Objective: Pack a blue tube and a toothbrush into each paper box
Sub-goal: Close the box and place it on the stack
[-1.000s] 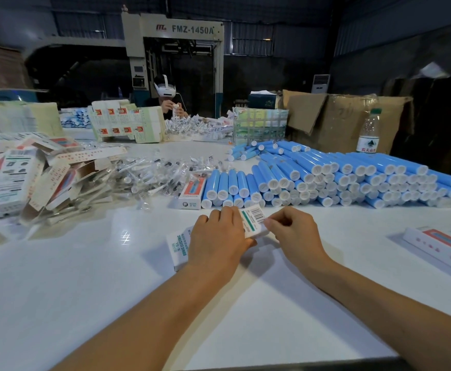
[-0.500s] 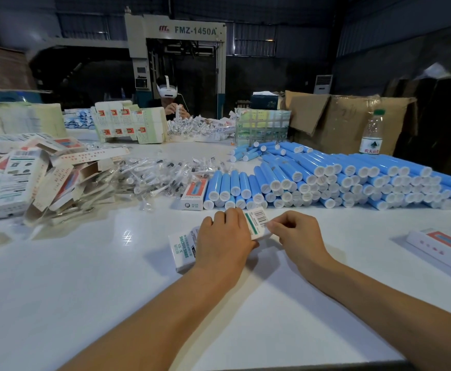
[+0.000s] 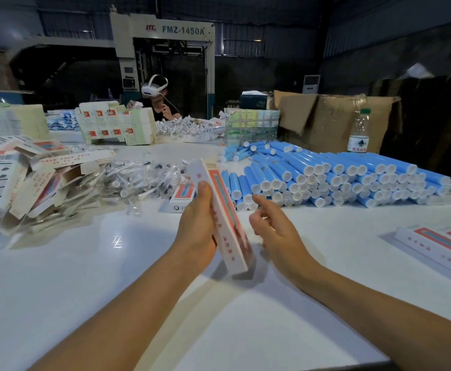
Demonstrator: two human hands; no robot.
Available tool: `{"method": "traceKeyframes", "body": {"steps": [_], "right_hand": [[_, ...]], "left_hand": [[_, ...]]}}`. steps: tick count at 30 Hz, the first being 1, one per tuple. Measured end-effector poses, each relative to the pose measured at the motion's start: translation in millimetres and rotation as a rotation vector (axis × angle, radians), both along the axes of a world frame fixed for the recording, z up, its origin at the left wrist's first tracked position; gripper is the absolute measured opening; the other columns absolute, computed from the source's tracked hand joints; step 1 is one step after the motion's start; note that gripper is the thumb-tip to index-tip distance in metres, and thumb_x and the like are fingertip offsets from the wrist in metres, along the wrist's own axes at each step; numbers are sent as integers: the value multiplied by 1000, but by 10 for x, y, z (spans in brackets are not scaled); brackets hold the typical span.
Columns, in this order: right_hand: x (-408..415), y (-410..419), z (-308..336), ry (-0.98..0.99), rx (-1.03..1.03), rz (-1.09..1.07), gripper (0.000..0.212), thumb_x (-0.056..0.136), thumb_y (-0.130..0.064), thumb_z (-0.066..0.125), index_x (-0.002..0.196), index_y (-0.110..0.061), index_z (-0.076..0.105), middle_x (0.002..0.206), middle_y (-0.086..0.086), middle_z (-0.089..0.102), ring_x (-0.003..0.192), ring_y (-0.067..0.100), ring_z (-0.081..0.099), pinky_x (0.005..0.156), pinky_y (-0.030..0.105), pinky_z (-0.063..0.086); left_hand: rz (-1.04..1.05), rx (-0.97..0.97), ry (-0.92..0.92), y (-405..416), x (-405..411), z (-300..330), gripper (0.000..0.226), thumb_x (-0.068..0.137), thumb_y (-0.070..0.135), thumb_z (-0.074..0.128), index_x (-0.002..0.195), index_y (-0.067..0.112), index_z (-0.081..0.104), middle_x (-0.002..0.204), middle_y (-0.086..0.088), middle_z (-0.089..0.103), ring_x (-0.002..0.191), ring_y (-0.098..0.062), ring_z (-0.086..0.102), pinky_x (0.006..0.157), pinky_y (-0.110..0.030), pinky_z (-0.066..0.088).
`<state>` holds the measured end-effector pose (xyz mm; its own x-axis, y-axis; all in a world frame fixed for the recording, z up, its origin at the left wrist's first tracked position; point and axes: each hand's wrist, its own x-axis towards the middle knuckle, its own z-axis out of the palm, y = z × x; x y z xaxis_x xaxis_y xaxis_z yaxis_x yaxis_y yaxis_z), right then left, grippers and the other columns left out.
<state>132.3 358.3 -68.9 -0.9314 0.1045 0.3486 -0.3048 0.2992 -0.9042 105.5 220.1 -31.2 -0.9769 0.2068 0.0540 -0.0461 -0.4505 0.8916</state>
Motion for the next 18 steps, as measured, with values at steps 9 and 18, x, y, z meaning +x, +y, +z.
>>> {"method": "traceKeyframes", "body": {"steps": [9,18], "right_hand": [[-36,-115,-75,20,366,85,71,76,-54,53,142,-48,28,114,-19,43,103,-5,47,66,4,44],[119,493,377,109,898,-227,51,93,-38,50,142,-35,36,115,3,46,98,16,39,83,32,36]], "left_hand": [[68,158,-193,-3,-111,-122,28,97,44,41,100,22,58,75,-5,74,74,-21,71,60,-37,56],[215,-340,144,-23,-337,-405,18,99,31,46,90,21,58,93,-4,64,75,-22,60,65,-33,45]]}}
